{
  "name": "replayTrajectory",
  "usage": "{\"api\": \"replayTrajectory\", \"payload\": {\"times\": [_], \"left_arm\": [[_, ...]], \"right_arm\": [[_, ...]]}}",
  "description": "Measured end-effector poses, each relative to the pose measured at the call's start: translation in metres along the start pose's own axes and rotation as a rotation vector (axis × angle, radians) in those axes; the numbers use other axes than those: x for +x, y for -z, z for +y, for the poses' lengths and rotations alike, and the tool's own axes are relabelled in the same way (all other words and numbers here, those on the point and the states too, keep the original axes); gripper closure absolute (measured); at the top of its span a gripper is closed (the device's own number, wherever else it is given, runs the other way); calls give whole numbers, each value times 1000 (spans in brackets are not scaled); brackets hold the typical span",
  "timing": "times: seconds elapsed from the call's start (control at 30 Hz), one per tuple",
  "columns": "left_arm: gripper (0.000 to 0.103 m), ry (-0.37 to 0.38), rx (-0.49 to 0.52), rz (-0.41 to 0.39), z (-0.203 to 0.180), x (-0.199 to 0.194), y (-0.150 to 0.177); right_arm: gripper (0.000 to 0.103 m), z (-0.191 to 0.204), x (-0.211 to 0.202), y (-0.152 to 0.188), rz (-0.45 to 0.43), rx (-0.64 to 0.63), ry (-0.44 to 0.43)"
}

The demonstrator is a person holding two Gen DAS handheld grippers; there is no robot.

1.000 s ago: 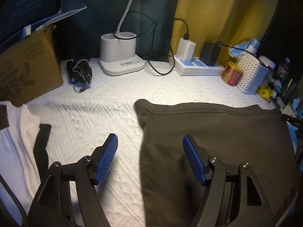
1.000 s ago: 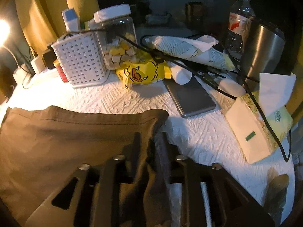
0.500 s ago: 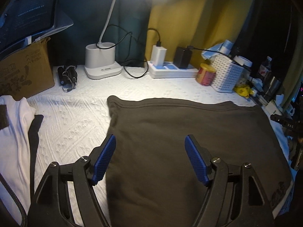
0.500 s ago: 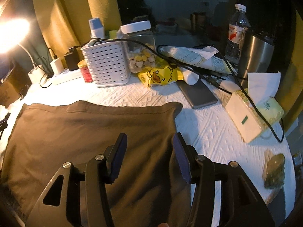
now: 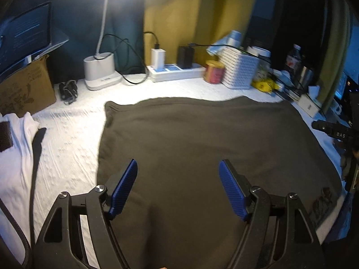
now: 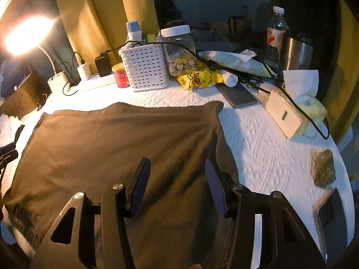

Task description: Fold small clothes

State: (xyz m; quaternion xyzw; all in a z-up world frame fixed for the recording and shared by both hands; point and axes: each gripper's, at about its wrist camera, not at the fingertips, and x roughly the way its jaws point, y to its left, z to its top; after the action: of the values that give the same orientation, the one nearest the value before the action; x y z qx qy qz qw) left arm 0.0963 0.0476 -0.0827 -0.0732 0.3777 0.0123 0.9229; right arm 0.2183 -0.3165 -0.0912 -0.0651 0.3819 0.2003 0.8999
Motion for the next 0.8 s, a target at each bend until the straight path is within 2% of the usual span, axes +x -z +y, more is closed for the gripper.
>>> {"api": "replayTrajectory", "payload": {"times": [0.07, 0.5, 0.8], "left_arm": [[28, 13, 9, 11, -7, -2, 6], [28, 64, 24, 71, -38, -14, 47], [28, 77, 71, 58, -61, -28, 62]], "right_arm": [[22, 3, -4, 7, 5, -5, -4], [22, 12, -35, 64, 55, -2, -3], [22, 19, -63, 106, 82, -1, 16]]}}
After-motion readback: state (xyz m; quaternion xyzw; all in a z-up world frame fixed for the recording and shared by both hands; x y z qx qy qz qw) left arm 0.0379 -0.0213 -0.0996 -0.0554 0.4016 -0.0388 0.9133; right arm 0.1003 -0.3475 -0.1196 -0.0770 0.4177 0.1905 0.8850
